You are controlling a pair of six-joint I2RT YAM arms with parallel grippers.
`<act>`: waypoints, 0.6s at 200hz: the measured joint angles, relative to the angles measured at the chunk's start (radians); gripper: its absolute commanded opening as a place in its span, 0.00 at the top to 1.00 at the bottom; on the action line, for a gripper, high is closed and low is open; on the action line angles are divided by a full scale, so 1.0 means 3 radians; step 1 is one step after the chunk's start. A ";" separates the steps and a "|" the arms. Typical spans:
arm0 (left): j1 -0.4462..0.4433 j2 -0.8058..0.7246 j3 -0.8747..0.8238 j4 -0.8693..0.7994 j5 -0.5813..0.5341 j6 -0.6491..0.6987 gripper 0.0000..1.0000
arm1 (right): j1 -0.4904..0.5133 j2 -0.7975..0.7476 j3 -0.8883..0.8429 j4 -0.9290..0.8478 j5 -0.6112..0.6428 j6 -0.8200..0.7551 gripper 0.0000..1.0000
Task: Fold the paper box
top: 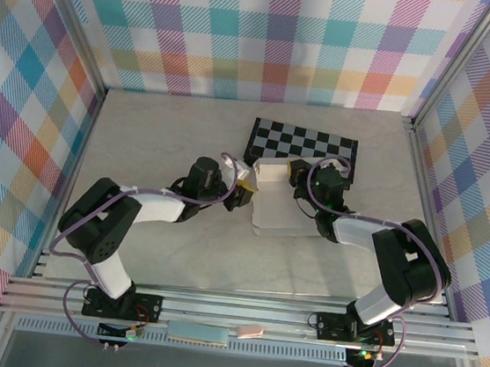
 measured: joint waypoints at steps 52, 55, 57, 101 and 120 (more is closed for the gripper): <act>0.0305 0.0107 -0.0276 0.0717 0.0132 -0.0126 0.61 | 0.0000 -0.0045 -0.0015 -0.0169 -0.0020 0.0010 1.00; 0.0324 0.0126 -0.0275 0.0767 0.0146 -0.0139 0.62 | 0.0000 -0.0045 -0.0015 -0.0169 -0.0020 0.0010 1.00; 0.0337 0.0144 -0.0273 0.0801 0.0156 -0.0151 0.62 | -0.0001 -0.0045 -0.0015 -0.0169 -0.0023 0.0010 1.00; 0.0408 0.0718 -0.0034 0.1450 0.0496 -0.0448 0.69 | -0.0003 -0.0078 -0.0018 -0.0215 -0.0032 0.0011 1.00; 0.0385 0.0914 -0.0034 0.1830 0.0659 -0.0532 0.70 | -0.0003 -0.0095 -0.0025 -0.0231 -0.0032 0.0013 1.00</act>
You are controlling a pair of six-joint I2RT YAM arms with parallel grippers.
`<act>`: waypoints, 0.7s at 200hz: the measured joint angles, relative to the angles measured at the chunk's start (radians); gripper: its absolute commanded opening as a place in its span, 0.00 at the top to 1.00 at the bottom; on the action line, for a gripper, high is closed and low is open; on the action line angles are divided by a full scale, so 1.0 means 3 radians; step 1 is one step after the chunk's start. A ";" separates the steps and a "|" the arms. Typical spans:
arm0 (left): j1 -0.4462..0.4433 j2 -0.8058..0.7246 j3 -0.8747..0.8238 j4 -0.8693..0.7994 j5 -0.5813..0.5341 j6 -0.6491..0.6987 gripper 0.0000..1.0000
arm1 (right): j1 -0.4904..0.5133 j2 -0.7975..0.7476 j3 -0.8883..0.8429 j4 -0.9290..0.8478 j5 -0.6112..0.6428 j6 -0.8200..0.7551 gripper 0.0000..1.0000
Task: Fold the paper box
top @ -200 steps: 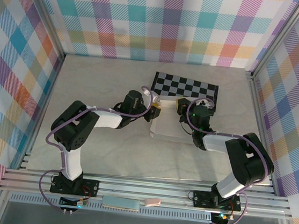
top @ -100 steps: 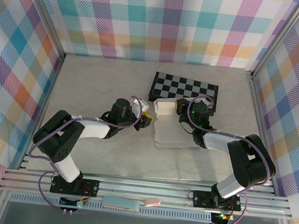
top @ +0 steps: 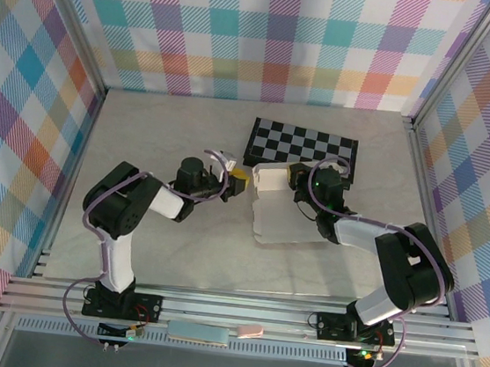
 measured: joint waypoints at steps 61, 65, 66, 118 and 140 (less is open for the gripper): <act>-0.0086 0.0113 0.0001 0.0324 0.0172 -0.0025 0.71 | -0.0019 -0.0004 -0.0009 -0.0009 0.0000 0.0013 1.00; -0.0093 0.0113 0.0001 0.0324 0.0181 -0.0018 0.71 | -0.0019 -0.0004 -0.0009 -0.0013 0.0000 0.0013 1.00; -0.0095 0.0113 0.0003 0.0324 0.0182 -0.0018 0.71 | -0.0019 -0.0004 -0.0009 -0.0013 0.0000 0.0013 1.00; -0.0150 0.0134 0.0113 0.0305 0.0224 0.0011 0.72 | -0.0025 -0.0004 -0.0009 -0.0123 0.0003 0.0025 1.00; -0.0219 0.0118 0.0112 0.0187 0.0188 0.0045 0.70 | -0.0032 -0.0003 -0.0009 -0.0158 0.0003 0.0061 1.00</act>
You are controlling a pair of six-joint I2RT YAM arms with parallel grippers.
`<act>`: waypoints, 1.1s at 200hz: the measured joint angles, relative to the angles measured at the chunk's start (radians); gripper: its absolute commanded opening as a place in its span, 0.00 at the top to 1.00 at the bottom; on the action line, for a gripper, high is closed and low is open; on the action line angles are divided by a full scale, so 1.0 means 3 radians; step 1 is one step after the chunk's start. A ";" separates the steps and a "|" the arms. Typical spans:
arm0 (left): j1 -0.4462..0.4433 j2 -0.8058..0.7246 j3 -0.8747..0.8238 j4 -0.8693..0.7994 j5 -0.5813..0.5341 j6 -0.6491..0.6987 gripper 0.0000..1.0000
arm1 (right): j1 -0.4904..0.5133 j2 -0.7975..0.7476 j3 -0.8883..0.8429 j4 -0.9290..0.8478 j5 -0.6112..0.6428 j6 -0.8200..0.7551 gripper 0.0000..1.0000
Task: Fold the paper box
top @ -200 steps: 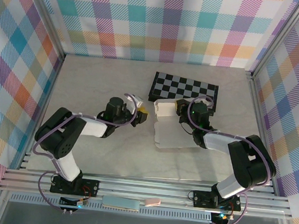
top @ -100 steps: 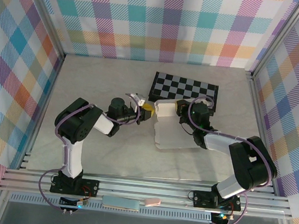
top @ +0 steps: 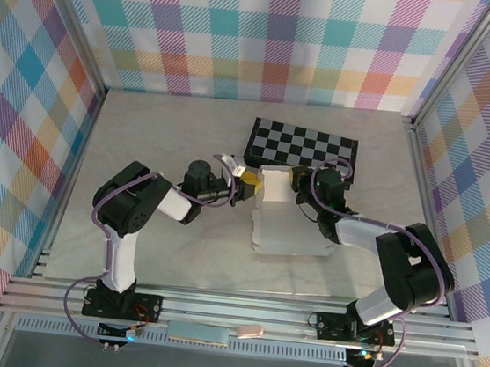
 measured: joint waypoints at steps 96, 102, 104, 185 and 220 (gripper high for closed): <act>-0.0238 -0.0131 0.0128 -0.0665 -0.0455 -0.0003 0.66 | -0.0013 0.0000 -0.0001 -0.0015 0.0045 0.0023 1.00; -0.0257 -0.0131 0.0128 -0.0669 -0.0496 -0.0001 0.66 | -0.0013 0.0000 -0.0003 -0.0015 0.0052 0.0023 1.00; -0.0262 -0.0131 0.0130 -0.0671 -0.0514 -0.0003 0.66 | -0.0013 0.0000 -0.0003 -0.0014 0.0052 0.0023 1.00; -0.0469 -0.0153 0.0128 -0.0772 -0.0999 -0.0014 0.65 | -0.0011 -0.0244 -0.0364 0.0310 0.0066 -0.0081 1.00; -0.0479 -0.0158 0.0106 -0.0774 -0.1123 -0.0014 0.65 | -0.0008 -0.0278 -0.0451 0.0510 -0.0041 -0.0181 1.00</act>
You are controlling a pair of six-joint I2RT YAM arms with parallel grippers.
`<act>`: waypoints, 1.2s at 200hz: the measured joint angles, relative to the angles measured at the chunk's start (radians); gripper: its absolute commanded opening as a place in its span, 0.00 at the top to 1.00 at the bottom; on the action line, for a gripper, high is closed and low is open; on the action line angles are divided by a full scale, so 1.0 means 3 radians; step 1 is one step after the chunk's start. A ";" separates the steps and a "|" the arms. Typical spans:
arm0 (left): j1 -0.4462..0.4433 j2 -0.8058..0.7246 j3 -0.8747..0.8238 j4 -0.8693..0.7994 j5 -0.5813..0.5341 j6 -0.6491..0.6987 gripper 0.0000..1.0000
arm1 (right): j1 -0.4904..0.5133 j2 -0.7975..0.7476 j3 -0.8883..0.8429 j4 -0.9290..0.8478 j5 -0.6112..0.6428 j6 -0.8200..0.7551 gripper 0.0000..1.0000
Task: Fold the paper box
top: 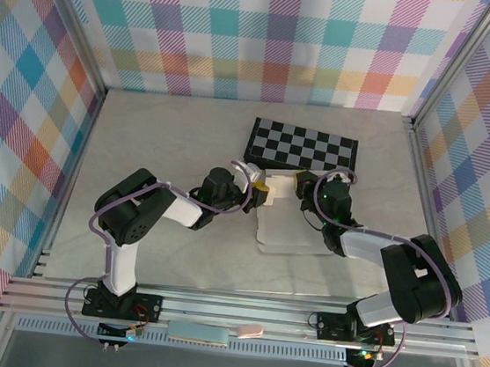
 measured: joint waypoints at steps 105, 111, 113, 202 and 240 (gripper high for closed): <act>-0.0084 0.0004 0.0004 -0.0039 -0.0262 0.0001 0.68 | 0.0003 0.0142 -0.0231 0.0610 -0.0074 -0.0084 1.00; -0.0095 0.0009 0.0010 -0.0041 -0.0296 0.0003 0.69 | 0.0003 0.0148 -0.0231 0.0618 -0.0071 -0.0084 1.00; -0.0099 0.0009 0.0013 -0.0041 -0.0309 0.0001 0.69 | 0.0003 0.0148 -0.0231 0.0621 -0.0069 -0.0085 1.00; -0.0285 0.0198 0.0189 0.0071 -0.0886 -0.0139 0.88 | -0.0005 0.0151 -0.0231 0.0624 0.0120 -0.0083 1.00; -0.0328 0.0249 0.0228 0.0127 -0.1054 -0.0178 0.91 | -0.0017 0.0160 -0.0231 0.0631 0.0191 -0.0080 1.00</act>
